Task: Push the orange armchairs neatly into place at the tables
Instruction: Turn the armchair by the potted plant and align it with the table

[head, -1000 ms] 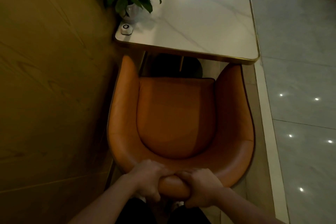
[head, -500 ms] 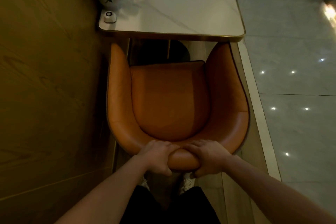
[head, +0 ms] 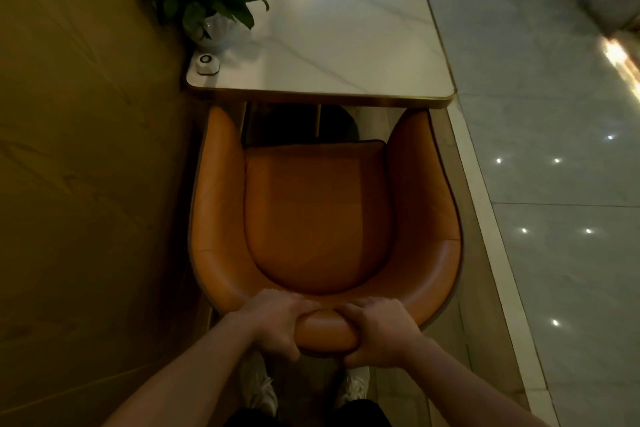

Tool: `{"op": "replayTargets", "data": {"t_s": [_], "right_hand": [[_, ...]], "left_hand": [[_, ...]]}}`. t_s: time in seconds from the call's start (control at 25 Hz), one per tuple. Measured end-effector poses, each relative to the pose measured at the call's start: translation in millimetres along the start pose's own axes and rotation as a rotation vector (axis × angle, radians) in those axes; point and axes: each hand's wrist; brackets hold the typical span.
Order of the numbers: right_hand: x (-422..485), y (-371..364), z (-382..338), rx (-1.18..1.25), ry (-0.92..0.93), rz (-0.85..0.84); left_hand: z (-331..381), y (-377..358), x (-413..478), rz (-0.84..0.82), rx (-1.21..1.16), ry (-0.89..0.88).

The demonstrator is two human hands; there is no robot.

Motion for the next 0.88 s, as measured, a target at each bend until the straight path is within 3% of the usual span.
{"op": "replayTargets", "data": {"t_s": [0.12,0.2,0.24,0.28,0.36,0.44,0.48,0.64,0.76,0.88], "right_hand": [[11,10,-4,0.043,0.015,-0.029],[11,24,10,0.322,0.01,-0.165],[17,28,28,0.491,-0.076,-0.167],[28,31,55,0.537,-0.212,-0.062],[59,32,125,0.31,-0.527,0.199],[89,28,189,0.074,-0.718,0.249],[103,25,214,0.004,-0.766,0.219],[133,20,256,-0.057,-0.825,0.098],[146,17,263,0.008,-0.825,0.037],[155,9,273,-0.004,-0.848,0.079]], "left_hand": [[-7,10,-2,-0.003,0.011,0.019],[-13,20,-2,-0.11,-0.148,0.059],[-21,30,1,-0.138,-0.295,0.107],[-32,43,8,-0.06,-0.4,0.149],[-63,76,30,0.324,-0.309,0.254],[-99,105,52,0.637,0.024,0.381],[-115,118,62,0.699,0.109,0.461],[-166,150,77,0.655,0.183,0.711],[-184,153,79,0.62,0.067,0.724],[-189,150,87,0.662,0.118,0.703]]}}
Point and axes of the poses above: each hand's wrist, its own x-axis towards the middle knuckle, its own y-axis out of the back of the hand, z = x × y, and after that the axes turned 15 degrees about -x, right-handed
